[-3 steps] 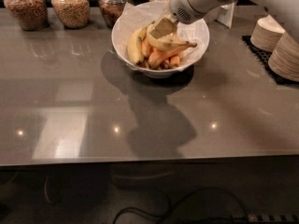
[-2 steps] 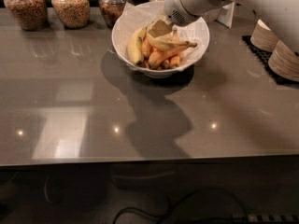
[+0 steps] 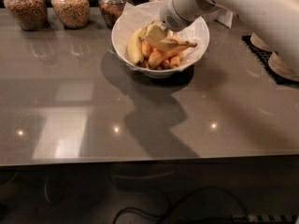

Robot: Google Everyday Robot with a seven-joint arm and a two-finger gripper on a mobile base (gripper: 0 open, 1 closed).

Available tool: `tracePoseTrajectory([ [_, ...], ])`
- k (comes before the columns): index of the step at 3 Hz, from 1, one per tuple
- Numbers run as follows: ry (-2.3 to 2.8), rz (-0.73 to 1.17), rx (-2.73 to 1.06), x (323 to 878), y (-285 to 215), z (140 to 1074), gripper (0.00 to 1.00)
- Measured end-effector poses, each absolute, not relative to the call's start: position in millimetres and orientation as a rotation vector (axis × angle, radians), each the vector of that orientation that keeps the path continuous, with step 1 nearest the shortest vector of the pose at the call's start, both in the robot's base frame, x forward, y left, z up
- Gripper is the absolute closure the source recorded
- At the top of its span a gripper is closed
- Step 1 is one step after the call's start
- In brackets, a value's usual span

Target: Pick banana from white bowl

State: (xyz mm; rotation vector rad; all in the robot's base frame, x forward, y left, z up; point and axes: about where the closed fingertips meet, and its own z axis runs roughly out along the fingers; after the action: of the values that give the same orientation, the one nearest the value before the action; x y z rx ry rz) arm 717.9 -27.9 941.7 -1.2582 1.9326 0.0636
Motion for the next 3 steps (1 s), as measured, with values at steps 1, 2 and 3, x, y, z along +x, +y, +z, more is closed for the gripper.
tracePoseTrajectory([
  [1,1.990,0.067,-1.233,722.5,-29.1,930.6,0.35],
  [2,2.048,0.067,-1.208,725.4,-31.2,920.6,0.36],
  [3,2.092,0.068,-1.189,726.3,-34.4,912.4,0.41],
])
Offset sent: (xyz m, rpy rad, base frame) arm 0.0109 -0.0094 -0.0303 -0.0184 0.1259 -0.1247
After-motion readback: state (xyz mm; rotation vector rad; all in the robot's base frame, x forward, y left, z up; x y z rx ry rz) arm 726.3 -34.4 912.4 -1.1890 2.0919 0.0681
